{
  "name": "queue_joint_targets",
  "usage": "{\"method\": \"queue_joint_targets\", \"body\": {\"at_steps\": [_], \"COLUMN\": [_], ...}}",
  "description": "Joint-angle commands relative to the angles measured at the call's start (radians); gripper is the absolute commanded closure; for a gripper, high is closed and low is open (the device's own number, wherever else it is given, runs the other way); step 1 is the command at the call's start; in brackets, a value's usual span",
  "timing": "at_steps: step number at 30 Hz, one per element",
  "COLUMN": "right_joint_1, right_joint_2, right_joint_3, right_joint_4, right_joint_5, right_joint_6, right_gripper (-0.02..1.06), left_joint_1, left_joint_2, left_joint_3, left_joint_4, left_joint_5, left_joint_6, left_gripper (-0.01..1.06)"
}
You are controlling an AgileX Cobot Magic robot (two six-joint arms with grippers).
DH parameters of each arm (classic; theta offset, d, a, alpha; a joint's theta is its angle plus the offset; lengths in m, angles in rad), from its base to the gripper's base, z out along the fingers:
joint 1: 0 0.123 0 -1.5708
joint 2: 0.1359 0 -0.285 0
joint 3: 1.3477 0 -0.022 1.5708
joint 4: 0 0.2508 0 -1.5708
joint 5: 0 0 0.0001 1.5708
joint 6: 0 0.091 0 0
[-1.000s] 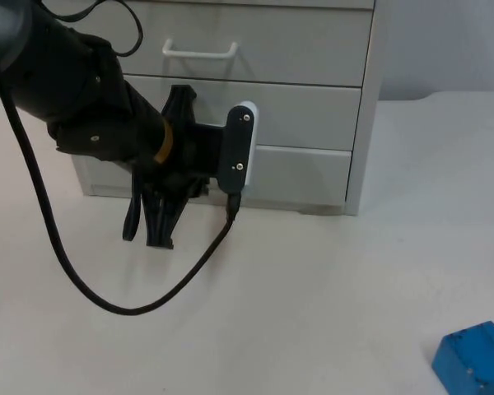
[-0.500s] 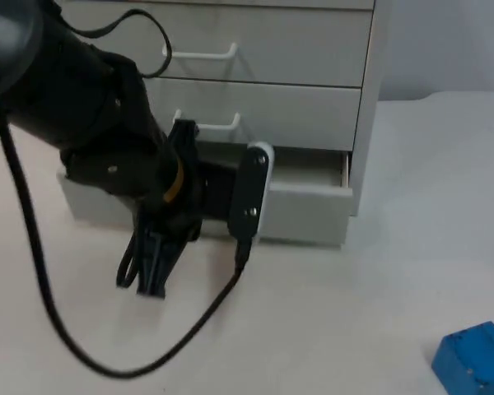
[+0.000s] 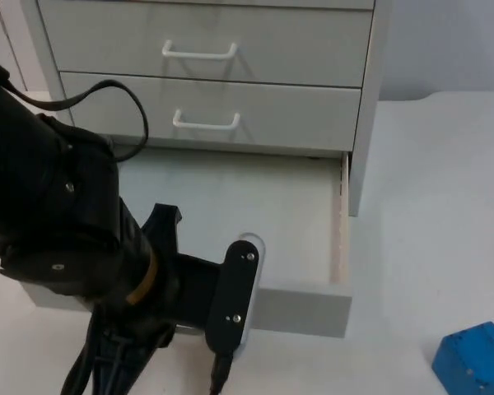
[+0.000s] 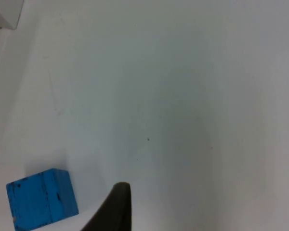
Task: Open the drawer with the left hand, place the block into the drawer with the right hand, then close the drawer with the left hand.
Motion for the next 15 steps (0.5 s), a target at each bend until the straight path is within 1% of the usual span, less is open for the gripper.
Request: {"method": "queue_joint_targets", "body": {"at_steps": [1,2,3,4,5,6,7,8,9,10,11,12,15], "right_joint_1": [-0.006,-0.006,-0.006,-0.006,-0.006,-0.006,-0.006,-0.006,-0.006,-0.006,-0.006,-0.006,-0.006], "right_joint_2": [-0.003,-0.003,-0.003,-0.003,-0.003,-0.003,-0.003,-0.003,-0.003,-0.003,-0.003,-0.003,-0.003], "right_joint_3": [-0.005,-0.005,-0.005,-0.005,-0.005,-0.005,-0.005,-0.005,-0.005,-0.005,-0.005,-0.005,-0.005], "right_joint_4": [0.001,0.001,0.001,0.001,0.001,0.001,0.001,0.001,0.001,0.001,0.001,0.003,0.003], "right_joint_5": [-0.010,-0.010,-0.010,-0.010,-0.010,-0.010,-0.010,-0.010,-0.010,-0.010,-0.010,-0.010,-0.010], "right_joint_6": [-0.008,-0.008,-0.008,-0.008,-0.008,-0.008,-0.008,-0.008,-0.008,-0.008,-0.008,-0.008,-0.008], "right_gripper": [0.01,0.01,0.01,0.01,0.01,0.01,0.01,0.01,0.01,0.01,0.01,0.01,0.01], "left_joint_1": [-0.020,-0.020,-0.020,-0.020,-0.020,-0.020,-0.020,-0.020,-0.020,-0.020,-0.020,-0.020,-0.020], "left_joint_2": [0.002,0.002,0.002,0.002,0.002,0.000,-0.010,-0.019,-0.032,-0.032,-0.045,-0.062,-0.098], "left_joint_3": [0.030,0.030,0.030,0.030,0.030,0.030,0.030,0.030,0.030,0.030,0.030,0.030,0.030], "left_joint_4": [-0.038,-0.037,-0.037,-0.033,-0.033,-0.032,-0.030,-0.030,-0.030,-0.030,-0.030,-0.032,-0.032], "left_joint_5": [0.025,0.025,0.025,0.025,0.025,0.025,0.025,0.025,0.025,0.025,0.025,0.025,0.028], "left_joint_6": [0.019,0.019,0.019,0.019,0.019,0.019,0.019,0.019,0.019,0.019,0.017,0.013,0.007], "left_gripper": [1.05,1.05,1.02,0.96,0.96,0.89,0.72,0.60,0.50,0.50,0.41,0.36,0.37]}}
